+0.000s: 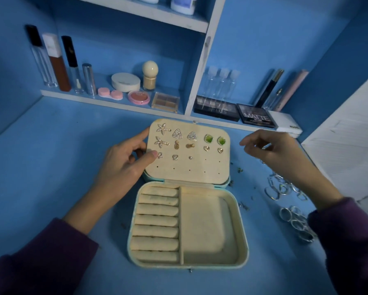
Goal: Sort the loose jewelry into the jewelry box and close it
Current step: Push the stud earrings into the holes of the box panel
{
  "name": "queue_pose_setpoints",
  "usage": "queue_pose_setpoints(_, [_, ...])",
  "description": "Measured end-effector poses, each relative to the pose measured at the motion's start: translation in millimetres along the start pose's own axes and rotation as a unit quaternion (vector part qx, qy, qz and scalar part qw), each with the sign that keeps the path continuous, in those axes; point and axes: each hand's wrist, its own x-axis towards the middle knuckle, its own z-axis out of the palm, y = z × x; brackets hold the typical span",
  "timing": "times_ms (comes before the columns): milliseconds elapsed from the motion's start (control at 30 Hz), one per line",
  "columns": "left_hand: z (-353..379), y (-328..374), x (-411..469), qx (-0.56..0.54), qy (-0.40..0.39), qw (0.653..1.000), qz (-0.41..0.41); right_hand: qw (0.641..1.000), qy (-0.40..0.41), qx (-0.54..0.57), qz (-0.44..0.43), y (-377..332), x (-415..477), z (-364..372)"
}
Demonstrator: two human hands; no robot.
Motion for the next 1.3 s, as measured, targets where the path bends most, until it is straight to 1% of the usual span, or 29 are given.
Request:
queue_pose_setpoints(100, [0, -1, 0, -0.005, 0.004, 1.000, 0.001, 0.996, -0.047, -0.073, -0.006, 15, 9, -3])
queue_pose_setpoints(267, [1, 0, 1, -0.001, 0.005, 1.000, -0.001, 0.983, -0.113, -0.127, -0.063, 24, 13, -4])
queue_pose_setpoints(367, [1, 1, 1, -0.006, 0.004, 1.000, 0.000, 0.973, -0.131, -0.165, -0.093, 27, 11, -1])
queue_pose_setpoints(667, [0, -1, 1, -0.008, -0.004, 1.000, 0.010, 0.957, -0.111, -0.236, -0.127, 27, 5, 8])
queue_pose_setpoints(933, [1, 0, 1, -0.006, -0.001, 1.000, 0.004, 0.946, -0.098, -0.267, -0.154, 28, 6, 12])
queue_pose_setpoints(1167, [1, -2, 1, -0.010, -0.003, 1.000, 0.006, 0.944, -0.096, -0.260, -0.180, 27, 5, 15])
queue_pose_setpoints(1300, [1, -2, 1, -0.016, -0.001, 1.000, 0.011, 0.960, -0.105, -0.196, -0.171, 28, 0, 13])
